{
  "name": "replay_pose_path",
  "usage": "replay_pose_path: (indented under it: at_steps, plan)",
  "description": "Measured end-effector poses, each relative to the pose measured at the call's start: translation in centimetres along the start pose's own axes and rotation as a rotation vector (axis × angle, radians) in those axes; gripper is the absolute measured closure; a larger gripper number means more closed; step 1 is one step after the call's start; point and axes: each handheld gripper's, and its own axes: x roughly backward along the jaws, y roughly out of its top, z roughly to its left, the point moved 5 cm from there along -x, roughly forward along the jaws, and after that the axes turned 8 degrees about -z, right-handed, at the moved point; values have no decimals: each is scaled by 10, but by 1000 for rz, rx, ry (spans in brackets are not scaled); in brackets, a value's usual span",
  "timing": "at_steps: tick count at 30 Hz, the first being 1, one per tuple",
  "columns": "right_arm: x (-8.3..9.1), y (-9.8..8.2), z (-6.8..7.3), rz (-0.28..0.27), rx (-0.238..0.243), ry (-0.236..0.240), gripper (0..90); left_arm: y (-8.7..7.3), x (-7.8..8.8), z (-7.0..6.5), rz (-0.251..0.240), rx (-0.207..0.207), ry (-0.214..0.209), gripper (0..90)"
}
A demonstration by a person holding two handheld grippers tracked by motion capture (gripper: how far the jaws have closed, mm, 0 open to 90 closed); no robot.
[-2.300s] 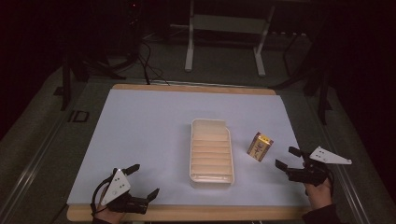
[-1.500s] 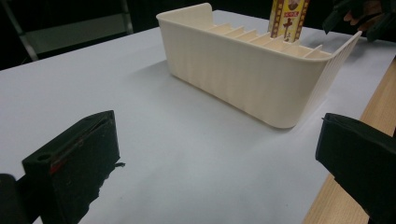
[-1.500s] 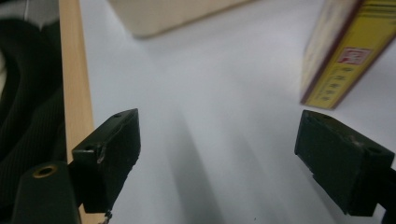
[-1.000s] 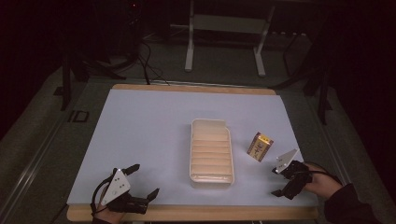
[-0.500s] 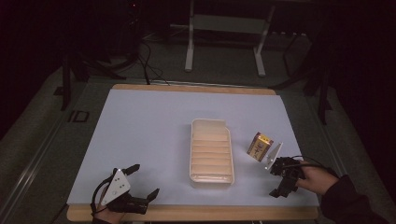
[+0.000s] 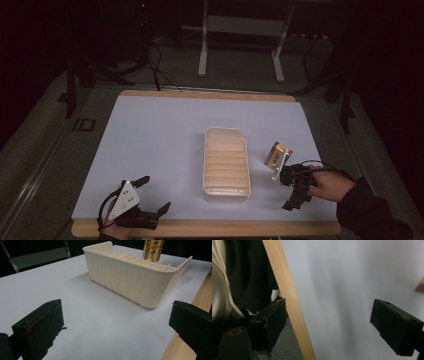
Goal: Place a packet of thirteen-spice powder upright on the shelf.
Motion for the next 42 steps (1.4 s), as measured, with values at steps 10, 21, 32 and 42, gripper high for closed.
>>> replay_pose_path:
  at_steps: [10,21,32,42]
  plan:
    - [22,26,4,17,34,-1,142,0,0,0,2,0,-1,0]
    - [59,45,-6,-33,36,-48,133,-1,0,0,6,-3,-1,0]
    - [89,53,-43,-92,-48,-134,131,-1,0,0,7,-3,-2,0]
    - [91,50,-71,-113,-137,-215,136,-1,0,0,6,-1,-4,0]
